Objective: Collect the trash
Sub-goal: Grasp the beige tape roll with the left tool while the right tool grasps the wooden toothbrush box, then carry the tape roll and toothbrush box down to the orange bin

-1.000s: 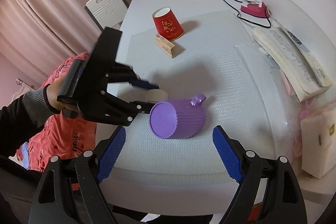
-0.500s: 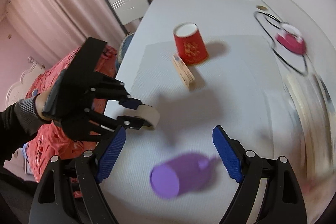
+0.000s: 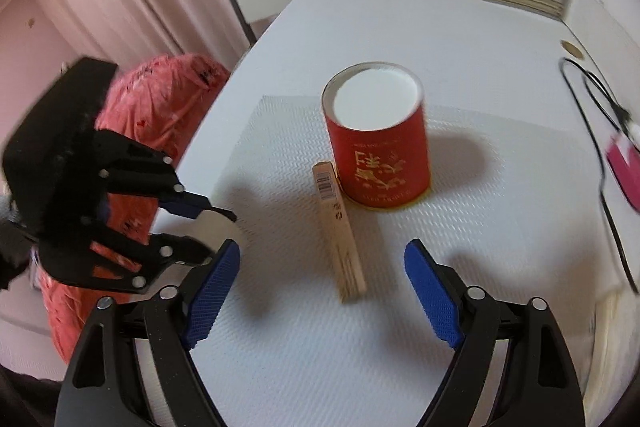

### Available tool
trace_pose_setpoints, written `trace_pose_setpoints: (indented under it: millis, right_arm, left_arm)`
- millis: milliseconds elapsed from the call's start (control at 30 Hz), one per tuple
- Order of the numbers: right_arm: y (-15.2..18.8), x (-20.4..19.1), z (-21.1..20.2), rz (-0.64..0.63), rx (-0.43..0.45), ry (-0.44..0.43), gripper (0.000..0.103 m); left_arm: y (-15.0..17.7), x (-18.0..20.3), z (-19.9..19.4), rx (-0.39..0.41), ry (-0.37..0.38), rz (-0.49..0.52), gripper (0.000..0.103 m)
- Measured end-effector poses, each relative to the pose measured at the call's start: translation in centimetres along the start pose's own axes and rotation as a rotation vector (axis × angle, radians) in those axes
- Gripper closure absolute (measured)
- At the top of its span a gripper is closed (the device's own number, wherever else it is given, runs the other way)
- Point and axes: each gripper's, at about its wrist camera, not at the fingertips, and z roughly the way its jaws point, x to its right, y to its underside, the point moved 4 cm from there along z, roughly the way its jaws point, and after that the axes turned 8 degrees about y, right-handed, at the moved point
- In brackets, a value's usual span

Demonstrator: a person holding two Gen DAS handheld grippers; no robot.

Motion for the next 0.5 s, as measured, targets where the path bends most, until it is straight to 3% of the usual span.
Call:
trace_pose_setpoints:
  millis: [100, 167, 267, 500]
  right_arm:
    - [0.2, -0.3, 2.3, -0.042, -0.046, 0.016, 0.053]
    - [0.6, -0.3, 3.1, -0.057, -0.050, 0.034, 0.057]
    - [0.8, -0.1, 2.9, -0.072, -0.042, 0.083, 0.088]
    - [1.9, -0.3, 1.0, -0.058, -0.038, 0.033, 0.088]
  left_arm:
    - [0.4, -0.2, 0.2, 0.006, 0.009, -0.017, 0.078]
    - [1.0, -0.3, -0.2, 0.011, 0.007, -0.025, 0.078]
    - [1.5, -0.2, -0.5, 0.015, 0.014, -0.031, 0.078]
    - [1.5, 0.6, -1.5, 0.026, 0.010, -0.030, 0.078]
